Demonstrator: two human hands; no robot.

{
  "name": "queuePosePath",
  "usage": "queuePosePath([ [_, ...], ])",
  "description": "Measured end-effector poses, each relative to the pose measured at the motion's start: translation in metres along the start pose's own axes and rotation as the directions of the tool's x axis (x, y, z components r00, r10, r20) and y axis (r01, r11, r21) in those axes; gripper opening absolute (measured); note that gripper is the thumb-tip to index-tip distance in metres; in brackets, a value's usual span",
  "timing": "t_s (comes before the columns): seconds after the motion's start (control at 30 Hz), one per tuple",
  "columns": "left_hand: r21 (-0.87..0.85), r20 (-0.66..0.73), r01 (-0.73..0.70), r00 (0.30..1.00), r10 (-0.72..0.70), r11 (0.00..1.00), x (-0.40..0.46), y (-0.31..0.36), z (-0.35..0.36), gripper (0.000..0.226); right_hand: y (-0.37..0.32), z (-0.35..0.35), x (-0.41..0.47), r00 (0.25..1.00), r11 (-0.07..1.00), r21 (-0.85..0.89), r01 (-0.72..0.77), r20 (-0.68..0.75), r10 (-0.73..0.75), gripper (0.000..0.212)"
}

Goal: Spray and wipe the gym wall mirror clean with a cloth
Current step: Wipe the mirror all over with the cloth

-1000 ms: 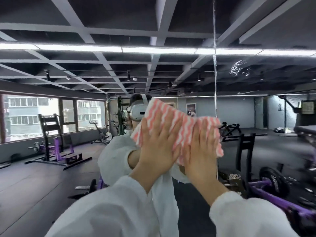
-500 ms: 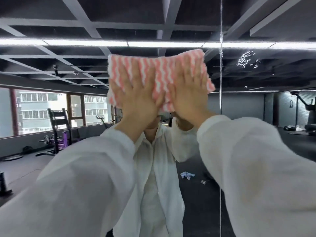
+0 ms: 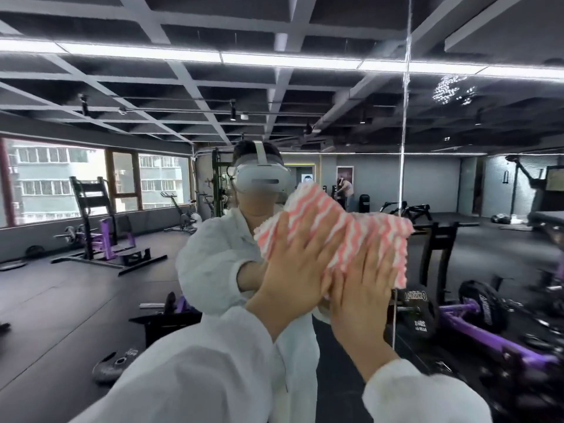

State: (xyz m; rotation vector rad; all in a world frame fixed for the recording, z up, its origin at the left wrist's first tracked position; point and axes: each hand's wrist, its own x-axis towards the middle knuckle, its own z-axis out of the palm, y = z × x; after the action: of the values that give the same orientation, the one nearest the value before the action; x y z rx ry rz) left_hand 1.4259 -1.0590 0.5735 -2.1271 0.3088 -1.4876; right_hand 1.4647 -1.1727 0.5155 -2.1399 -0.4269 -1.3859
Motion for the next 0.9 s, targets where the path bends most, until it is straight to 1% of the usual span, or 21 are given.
queuePosePath([
  [0.07,0.018,-0.013,-0.032,0.999,0.033,0.999,-0.012,-0.011,0.0,0.063,-0.007,0.001,0.003,0.999,1.0,-0.014,-0.02,0.036,0.021,0.064],
  [0.13,0.011,-0.053,-0.01,0.999,0.011,1.0,-0.013,-0.031,-0.003,0.061,-0.021,-0.001,0.018,1.0,1.0,-0.028,0.005,0.025,-0.004,0.065],
  [0.23,0.011,-0.074,0.14,0.988,-0.139,0.99,-0.012,-0.066,-0.012,0.059,-0.053,-0.004,0.048,0.996,0.996,-0.022,0.092,-0.018,-0.092,0.068],
  [0.33,0.039,-0.056,0.322,0.946,-0.32,0.946,-0.029,-0.098,-0.019,0.061,-0.097,-0.001,0.063,0.979,0.98,0.002,0.198,-0.058,-0.197,0.063],
  [0.43,0.057,-0.036,0.436,0.9,-0.435,0.898,-0.065,-0.116,-0.022,0.069,-0.137,0.011,0.053,0.923,0.929,0.012,0.369,-0.123,-0.365,0.058],
  [0.5,0.05,-0.013,0.494,0.87,-0.494,0.868,-0.099,-0.112,-0.02,0.073,-0.148,0.024,0.031,0.869,0.874,-0.004,0.486,-0.108,-0.483,0.058],
  [0.57,0.036,0.029,0.538,0.842,-0.539,0.842,-0.14,-0.095,-0.017,0.075,-0.146,0.037,-0.001,0.808,0.81,-0.02,0.586,-0.056,-0.586,0.058],
  [0.63,0.033,0.069,0.535,0.841,-0.536,0.844,-0.177,-0.068,-0.012,0.078,-0.129,0.046,-0.036,0.747,0.747,-0.036,0.664,-0.013,-0.665,0.059],
  [0.67,0.033,0.097,0.523,0.847,-0.523,0.852,-0.191,-0.055,-0.01,0.08,-0.118,0.048,-0.052,0.726,0.725,-0.049,0.687,0.003,-0.688,0.061],
  [0.7,0.031,0.124,0.502,0.856,-0.502,0.864,-0.198,-0.04,-0.007,0.081,-0.102,0.049,-0.067,0.723,0.721,-0.067,0.69,0.022,-0.69,0.064],
  [0.77,0.011,0.162,0.422,0.894,-0.418,0.907,-0.198,-0.017,0.0,0.073,-0.068,0.049,-0.088,0.758,0.752,-0.096,0.652,0.048,-0.651,0.071],
  [0.83,-0.031,0.186,0.319,0.933,-0.308,0.947,-0.176,0.006,0.007,0.062,-0.027,0.041,-0.098,0.816,0.802,-0.155,0.577,0.128,-0.563,0.072],
  [0.87,-0.048,0.192,0.278,0.945,-0.264,0.959,-0.162,0.015,0.01,0.061,-0.01,0.034,-0.097,0.853,0.834,-0.186,0.519,0.174,-0.492,0.07],
  [0.9,-0.067,0.185,0.251,0.954,-0.235,0.966,-0.144,0.026,0.011,0.062,0.006,0.026,-0.092,0.898,0.882,-0.197,0.428,0.209,-0.388,0.068],
])
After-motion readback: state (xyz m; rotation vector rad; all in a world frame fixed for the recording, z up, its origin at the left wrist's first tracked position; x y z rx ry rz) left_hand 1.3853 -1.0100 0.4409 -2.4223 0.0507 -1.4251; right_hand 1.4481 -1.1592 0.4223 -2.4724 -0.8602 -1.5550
